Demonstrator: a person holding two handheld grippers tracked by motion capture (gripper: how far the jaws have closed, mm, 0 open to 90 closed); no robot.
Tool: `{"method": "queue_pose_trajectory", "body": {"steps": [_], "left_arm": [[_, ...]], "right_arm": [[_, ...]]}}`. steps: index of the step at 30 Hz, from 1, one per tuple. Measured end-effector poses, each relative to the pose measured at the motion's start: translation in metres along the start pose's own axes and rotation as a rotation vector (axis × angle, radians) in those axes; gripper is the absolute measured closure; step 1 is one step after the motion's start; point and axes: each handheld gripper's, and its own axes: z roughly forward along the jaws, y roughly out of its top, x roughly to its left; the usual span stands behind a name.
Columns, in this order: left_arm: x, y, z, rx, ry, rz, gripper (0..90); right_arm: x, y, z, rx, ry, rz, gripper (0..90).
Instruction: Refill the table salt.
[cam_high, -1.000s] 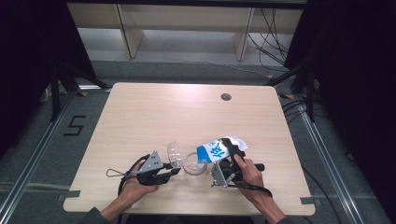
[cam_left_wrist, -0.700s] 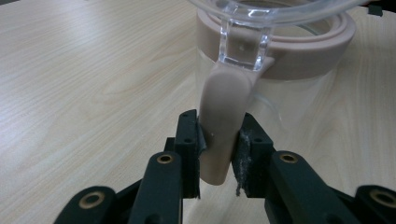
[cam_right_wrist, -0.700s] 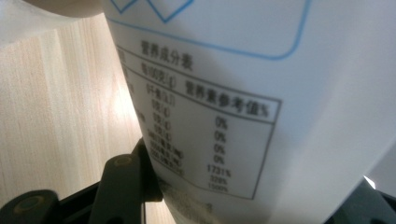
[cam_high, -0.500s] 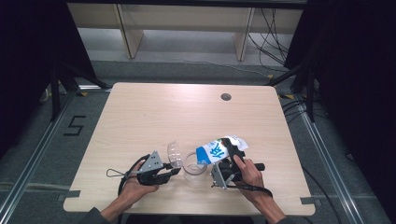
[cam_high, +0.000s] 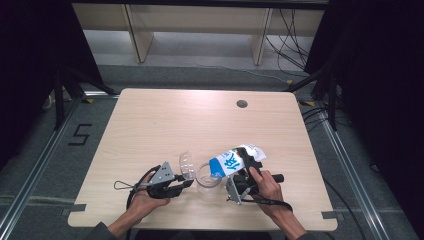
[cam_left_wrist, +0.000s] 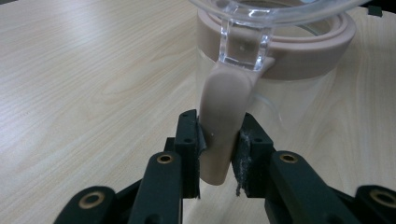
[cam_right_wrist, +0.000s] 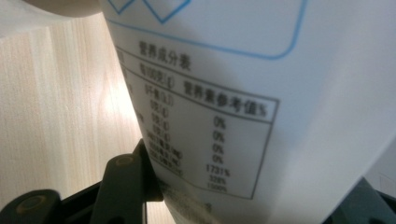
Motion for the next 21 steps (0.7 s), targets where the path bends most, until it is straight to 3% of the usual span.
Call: {"method": "queue_pose_trajectory", "body": {"steps": [4,5,7,9,10,12,13,14,15,21], "left_arm": [[0.0002,0.0000,0.0001,0.000,0.000,0.001,72.8],[0.0001,0.0000,0.0000,0.000,0.000,0.001,72.8],[0.0004,0.0001,0.0001,0.000,-0.001,0.002,72.8],[0.0003,0.0000,0.0001,0.000,-0.001,0.001,72.8],[0.0002,0.0000,0.0000,0.000,-0.001,0.001,72.8],[0.0003,0.0001,0.0001,0.000,-0.001,0.001,72.8],[0.0003,0.0000,0.0001,0.000,-0.001,0.000,72.8],[0.0002,0.0000,0.0000,0.000,-0.001,0.000,72.8],[0.0001,0.0001,0.0000,0.000,0.000,0.000,72.8],[0.0002,0.0001,0.0000,0.000,-0.001,0.001,72.8]], "right_arm": [[-0.0005,0.0003,-0.0002,-0.003,-0.008,-0.011,49.8],[-0.0042,0.0006,-0.0014,0.009,-0.009,-0.075,49.9],[-0.0005,0.0005,-0.0032,0.034,-0.009,-0.034,49.9],[-0.0024,0.0017,-0.0013,-0.001,-0.029,-0.063,50.3],[-0.0004,0.0015,0.0001,-0.009,-0.012,-0.043,50.3],[-0.0006,0.0016,0.0001,-0.010,-0.018,-0.055,50.3],[-0.0011,0.0017,0.0001,-0.014,-0.027,-0.066,50.4],[-0.0053,0.0026,0.0008,-0.035,-0.038,-0.133,50.6],[-0.0011,0.0017,0.0005,-0.025,-0.030,-0.074,50.6],[0.0000,0.0019,0.0000,-0.018,-0.028,-0.070,51.1]]}}
